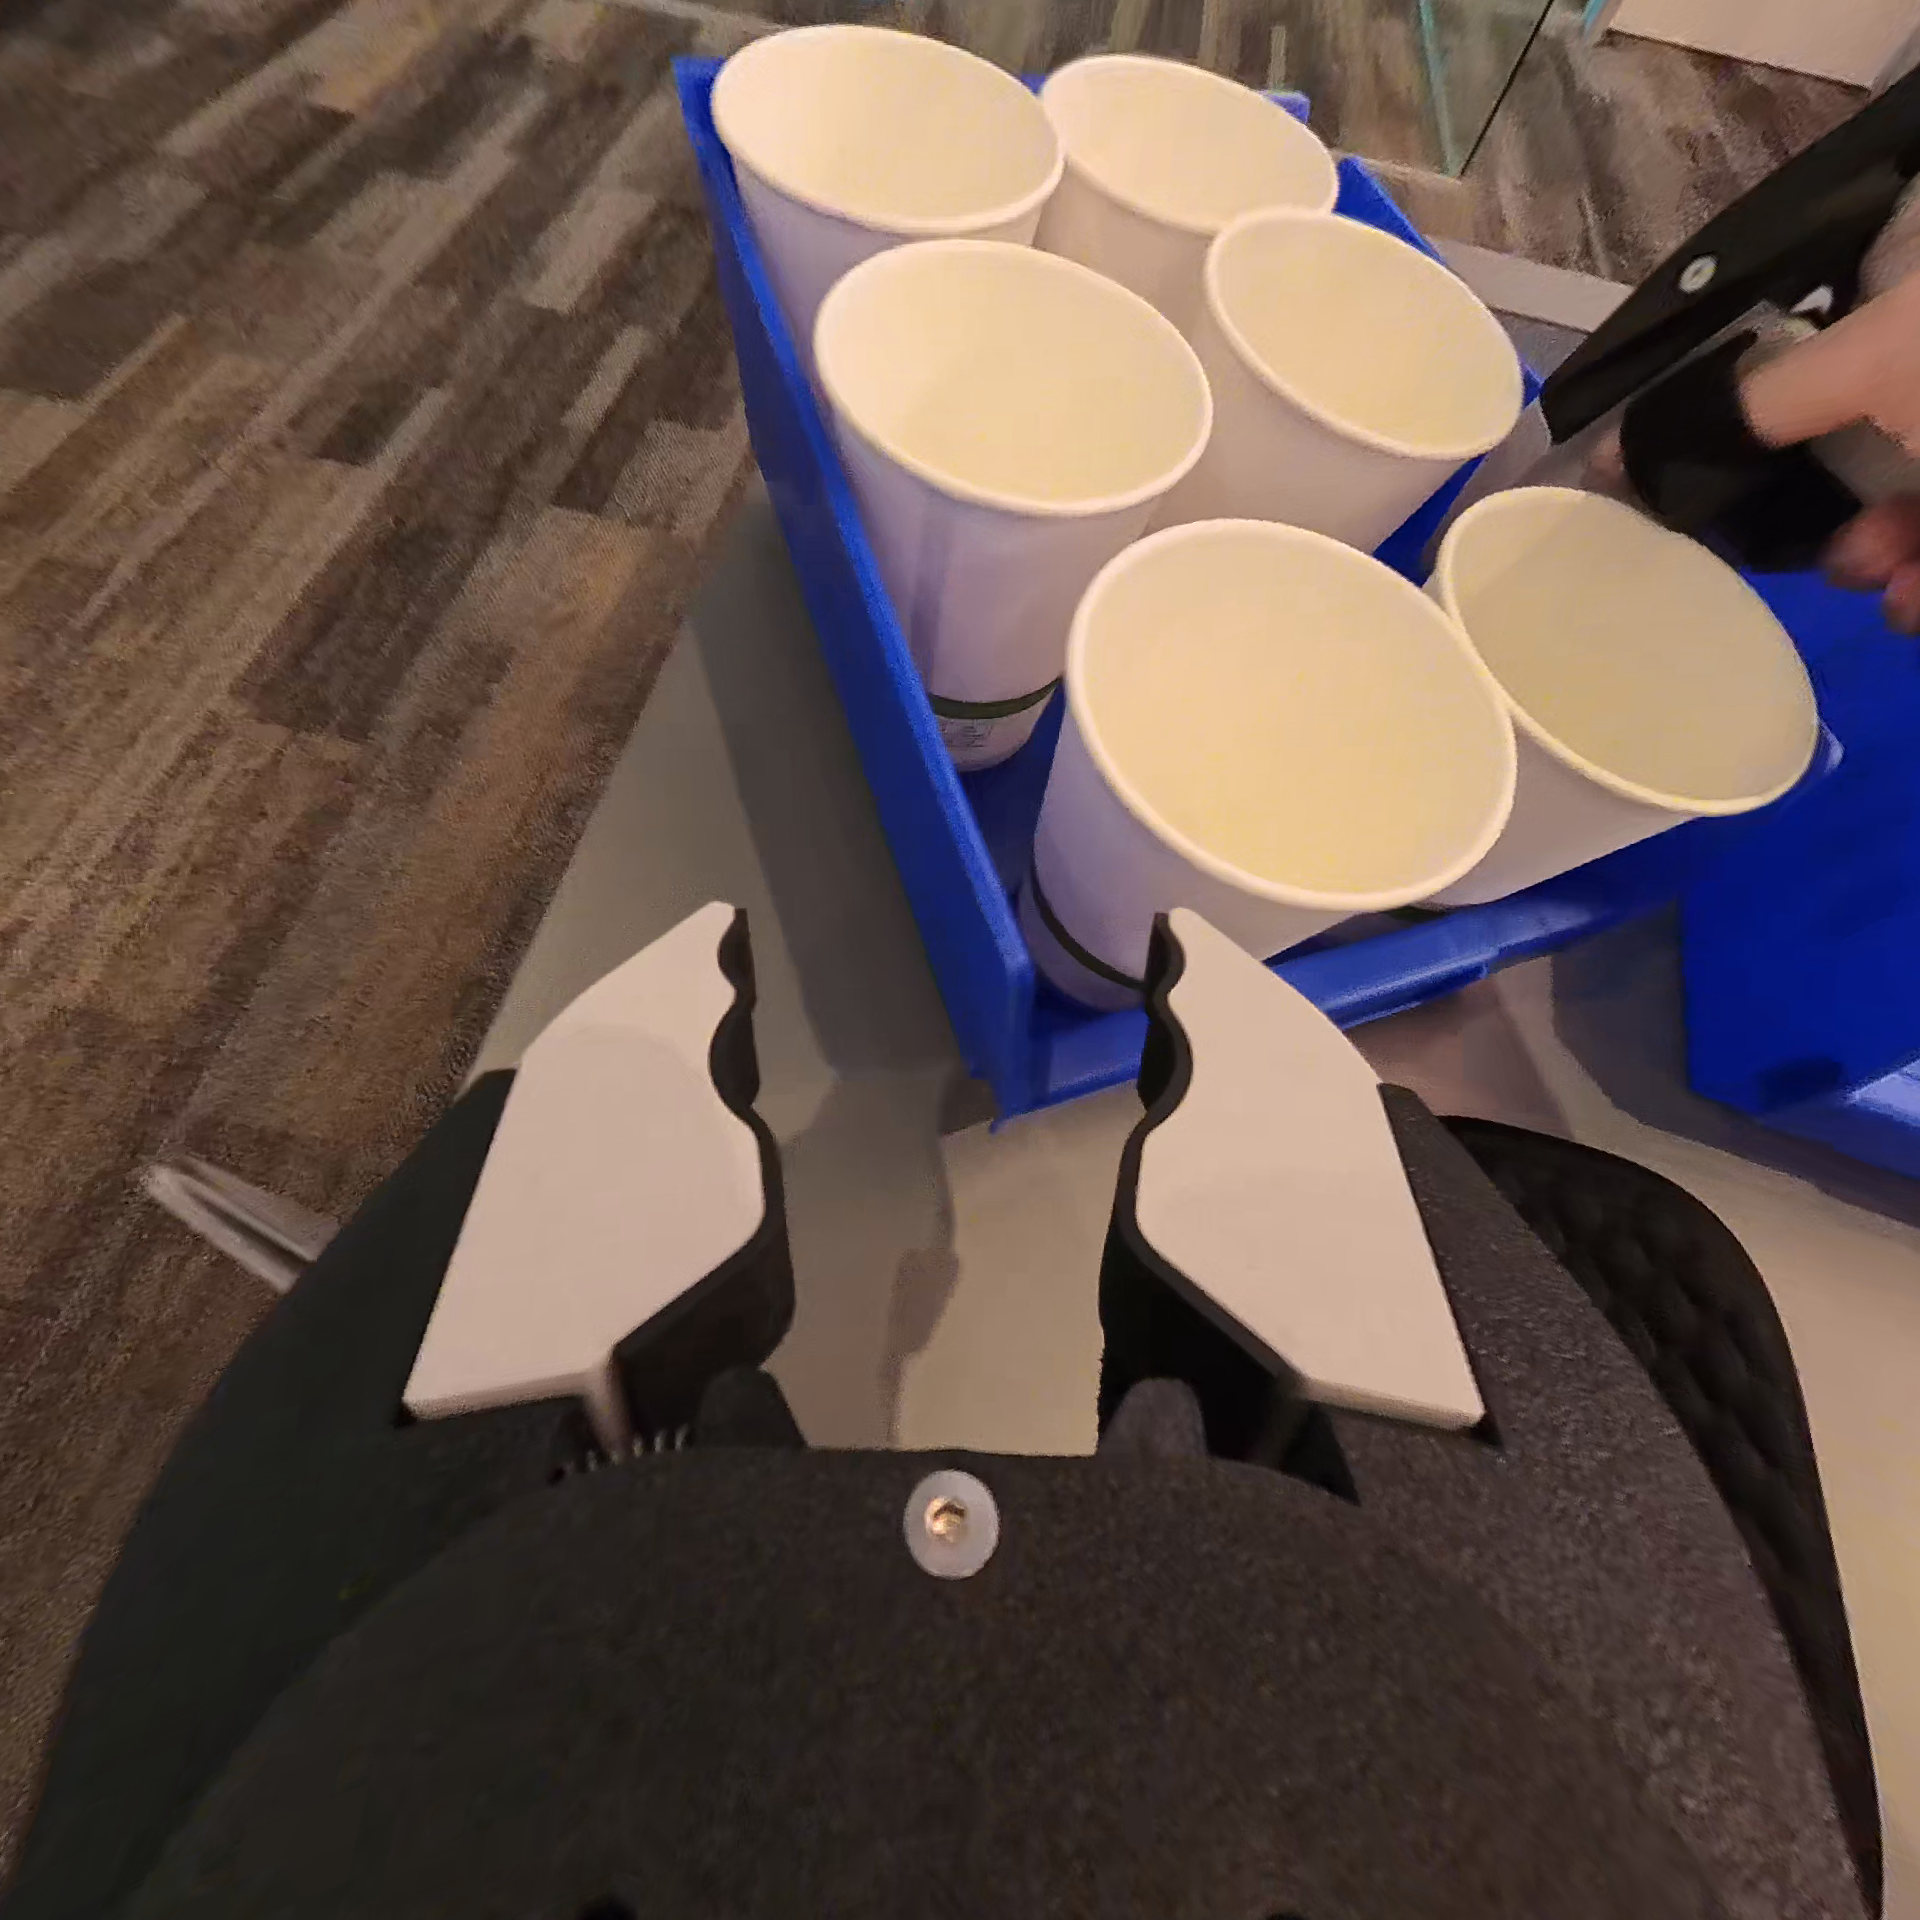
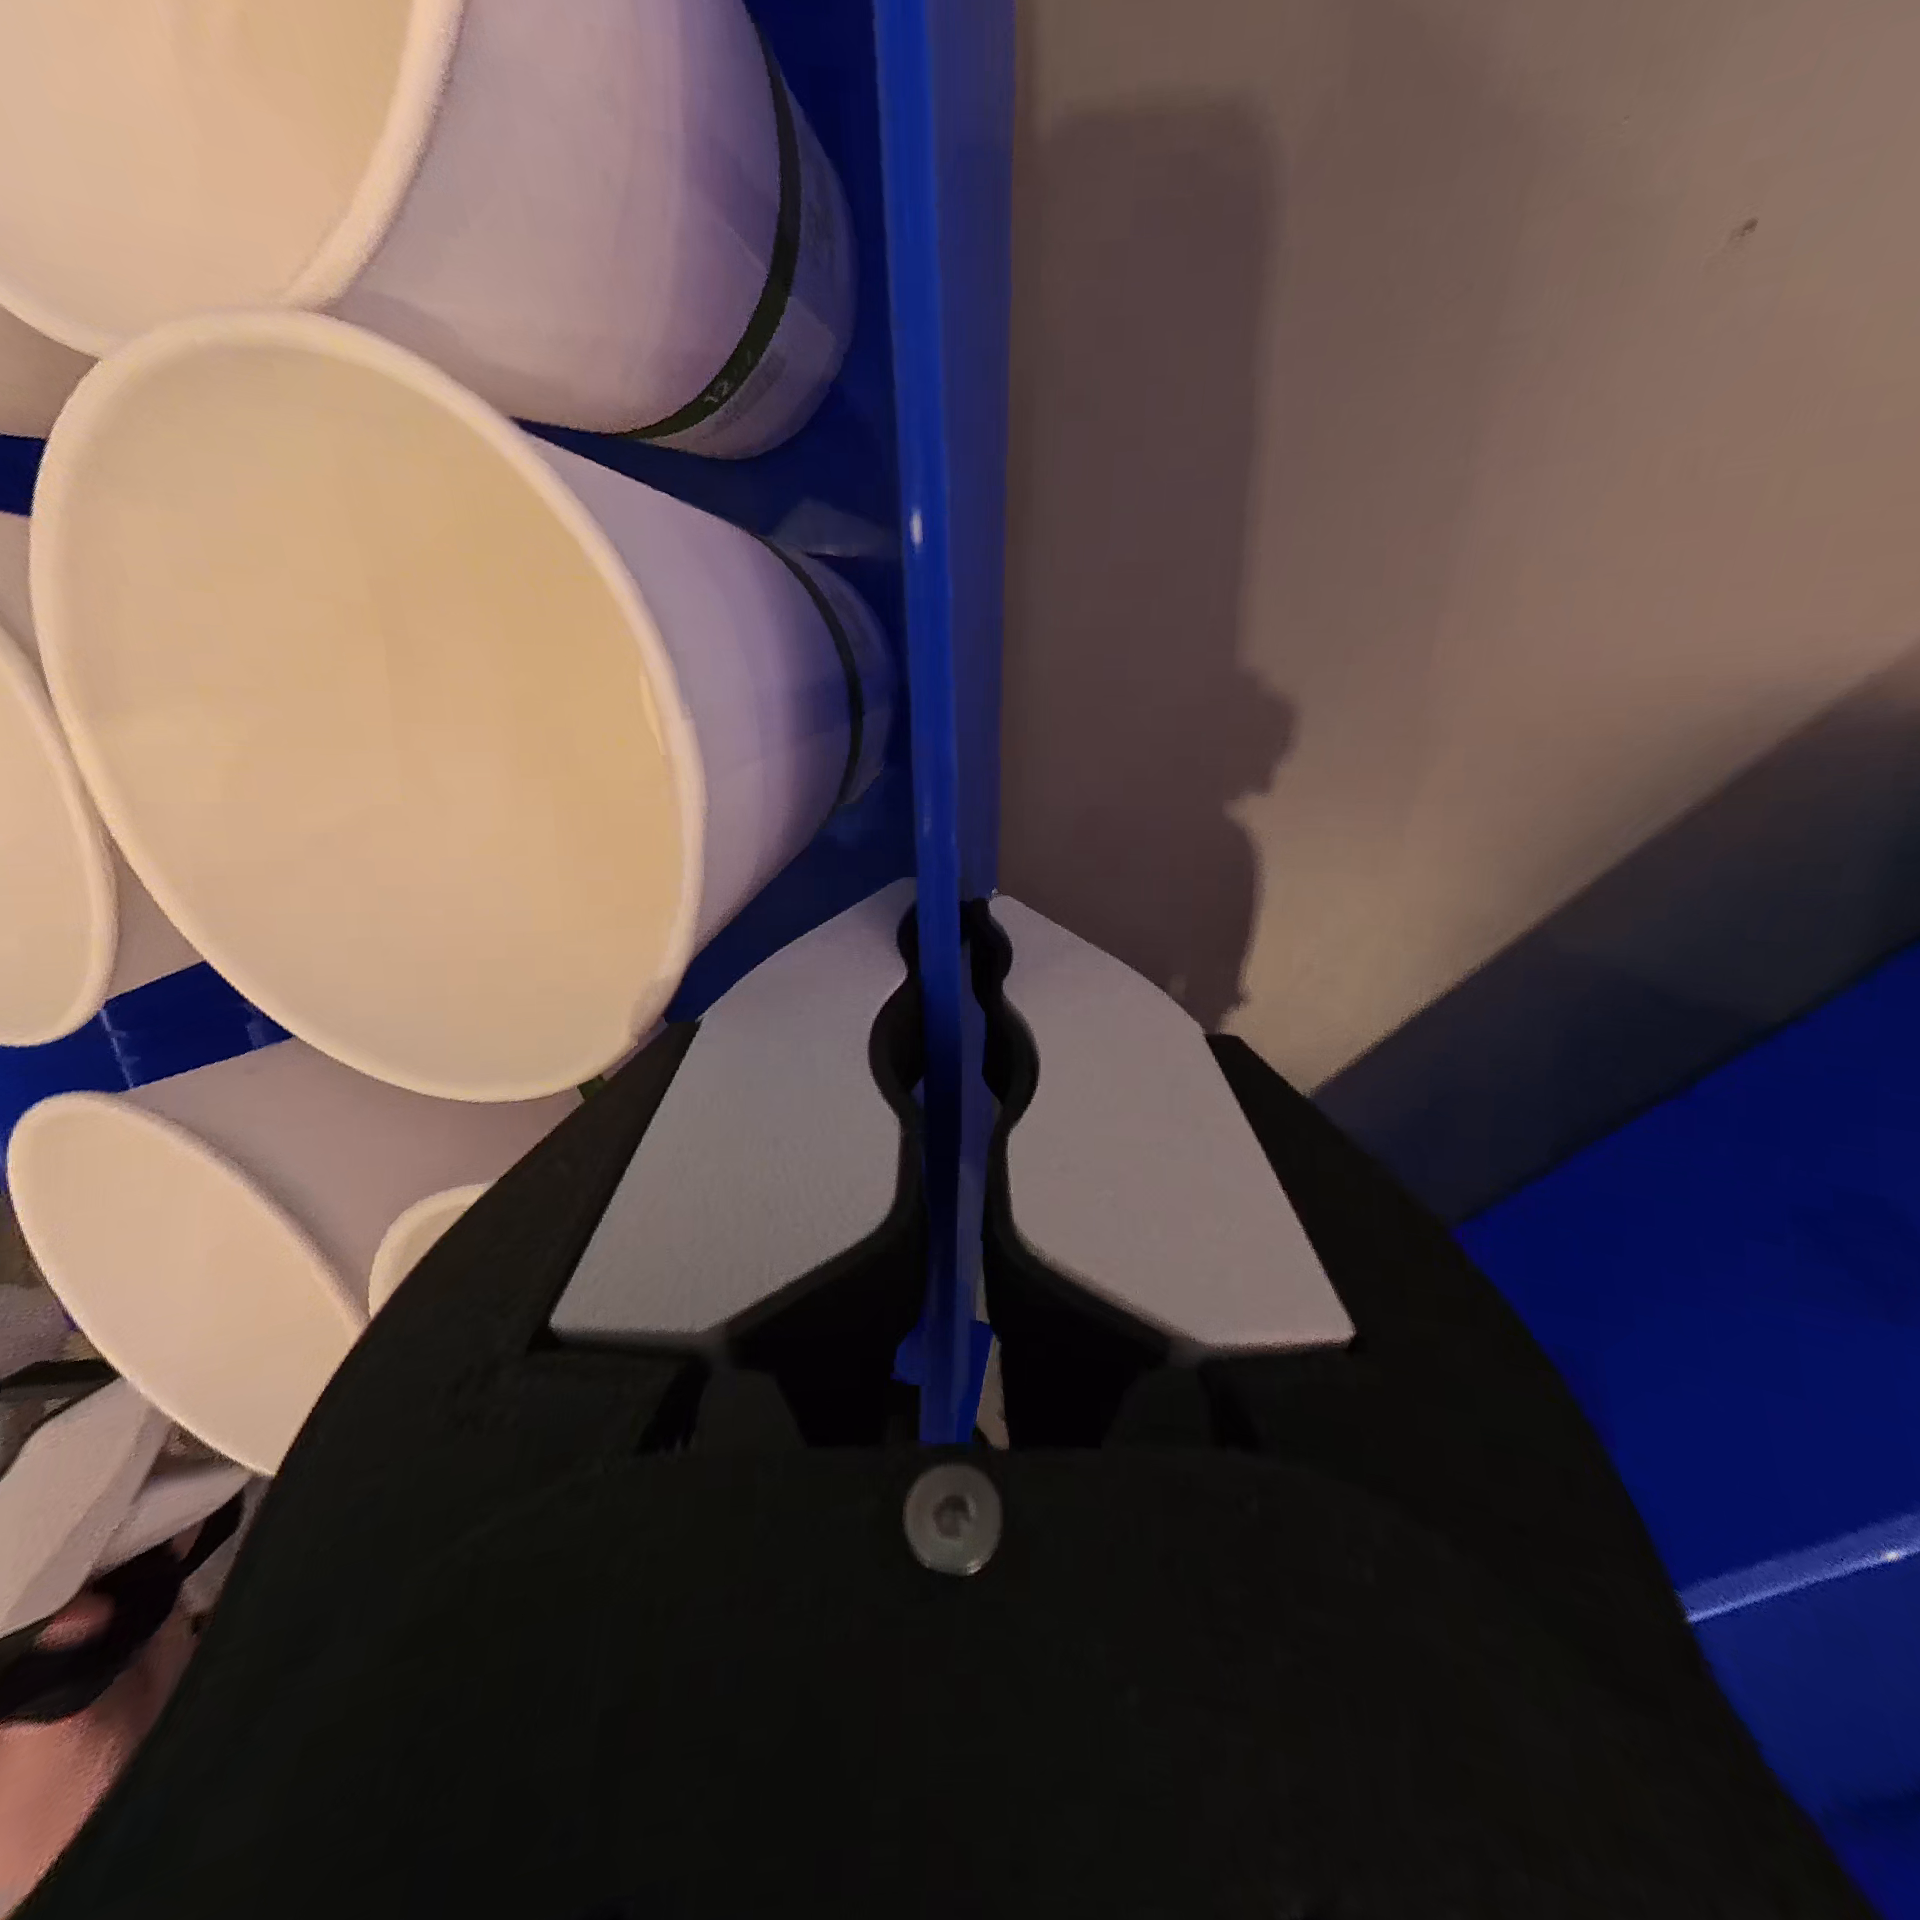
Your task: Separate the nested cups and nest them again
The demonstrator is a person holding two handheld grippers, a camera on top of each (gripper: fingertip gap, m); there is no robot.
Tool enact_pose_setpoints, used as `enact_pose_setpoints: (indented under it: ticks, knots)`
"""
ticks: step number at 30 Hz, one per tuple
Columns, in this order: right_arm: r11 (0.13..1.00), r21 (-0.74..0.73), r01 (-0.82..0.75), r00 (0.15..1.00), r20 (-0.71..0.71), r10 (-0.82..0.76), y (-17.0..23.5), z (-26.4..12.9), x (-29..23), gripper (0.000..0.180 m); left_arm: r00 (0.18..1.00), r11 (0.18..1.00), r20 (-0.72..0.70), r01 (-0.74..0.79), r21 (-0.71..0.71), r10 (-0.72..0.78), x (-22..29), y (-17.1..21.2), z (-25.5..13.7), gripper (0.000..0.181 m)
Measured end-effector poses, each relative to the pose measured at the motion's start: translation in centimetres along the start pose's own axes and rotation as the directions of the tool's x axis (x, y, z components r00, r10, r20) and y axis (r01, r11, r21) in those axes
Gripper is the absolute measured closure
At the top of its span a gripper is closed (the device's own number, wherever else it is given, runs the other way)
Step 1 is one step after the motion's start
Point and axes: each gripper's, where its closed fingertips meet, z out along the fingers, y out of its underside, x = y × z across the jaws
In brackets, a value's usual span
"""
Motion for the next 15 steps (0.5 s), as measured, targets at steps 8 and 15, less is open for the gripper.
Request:
enact_pose_setpoints:
  ticks: [8, 15]
  knots:
    - [0.983, 0.132, 0.125, 0.992, -0.008, -0.125, -1.5, -1.7, 0.1, 0.164, 0.999, 0.996, 0.029, -0.028, -0.088, 0.031, -0.2, 1.9, 3.4, 0.119]
    - [0.822, 0.404, 0.401, 0.897, -0.355, -0.262, -3.7, -11.8, 4.7, 0.144, 0.996, 0.991, 0.053, -0.062, -0.120, 0.069, -0.9, 2.7, 5.2, 0.128]
